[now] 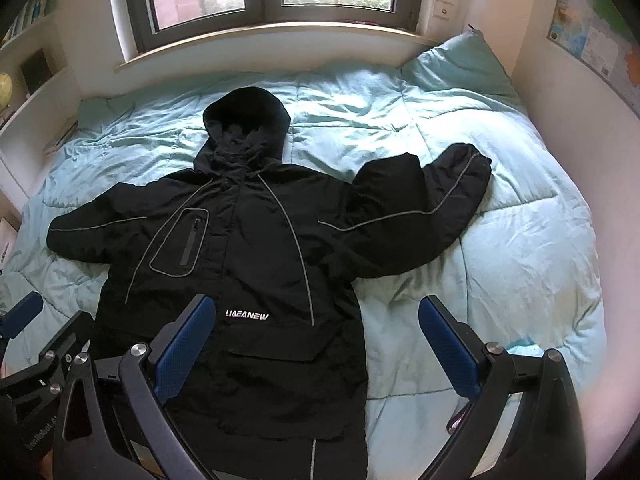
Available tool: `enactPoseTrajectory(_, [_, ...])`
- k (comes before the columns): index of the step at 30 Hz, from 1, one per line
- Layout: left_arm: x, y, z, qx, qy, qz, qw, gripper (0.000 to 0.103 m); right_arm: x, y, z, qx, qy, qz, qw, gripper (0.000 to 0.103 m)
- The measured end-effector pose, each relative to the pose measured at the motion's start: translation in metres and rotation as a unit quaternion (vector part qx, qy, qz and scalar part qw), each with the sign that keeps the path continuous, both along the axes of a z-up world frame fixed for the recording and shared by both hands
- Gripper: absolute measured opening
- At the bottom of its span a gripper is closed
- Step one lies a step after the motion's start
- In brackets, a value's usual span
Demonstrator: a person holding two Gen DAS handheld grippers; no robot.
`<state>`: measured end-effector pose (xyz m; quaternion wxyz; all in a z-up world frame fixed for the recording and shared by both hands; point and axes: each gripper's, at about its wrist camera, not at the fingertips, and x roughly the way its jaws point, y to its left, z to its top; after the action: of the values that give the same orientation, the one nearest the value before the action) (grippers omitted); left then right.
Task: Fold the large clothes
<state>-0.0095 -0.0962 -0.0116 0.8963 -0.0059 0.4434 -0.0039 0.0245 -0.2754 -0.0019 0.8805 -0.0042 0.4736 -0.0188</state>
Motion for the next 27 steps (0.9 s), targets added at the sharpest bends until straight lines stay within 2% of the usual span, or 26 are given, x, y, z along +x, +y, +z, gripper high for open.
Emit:
enactPoseTrajectory(10, [0.013,-0.008,0.002,-0.021,0.007,0.02,0.9996,0.082,0.026,-0.009,-0.002,0.001,-0.003,0.019,1.0,0.102])
enactPoseTrajectory(15, [0.032,-0.018,-0.009,-0.01,0.006,0.021,0.9997,0.082,0.035,-0.024,-0.008,-0.01,-0.015,0.033,0.999,0.102])
enactPoseTrajectory(17, [0.045,-0.024,-0.013,-0.017,0.007,0.016,0.9997,0.082,0.039,-0.034,-0.012,-0.004,-0.017,0.033,0.999,0.102])
enactPoseTrajectory(21, [0.068,-0.047,-0.019,-0.025,0.028,-0.003,0.9993,0.082,0.058,-0.078,-0.024,0.042,-0.013,0.004,0.999,0.102])
enactPoseTrajectory(23, [0.084,-0.063,-0.027,-0.016,0.036,-0.017,0.9991,0.082,0.07,-0.104,-0.028,0.056,-0.013,-0.017,0.998,0.102])
enactPoseTrajectory(27, [0.117,-0.09,-0.044,-0.013,0.058,-0.041,0.9974,0.082,0.099,-0.15,-0.035,0.042,-0.01,-0.064,0.997,0.102])
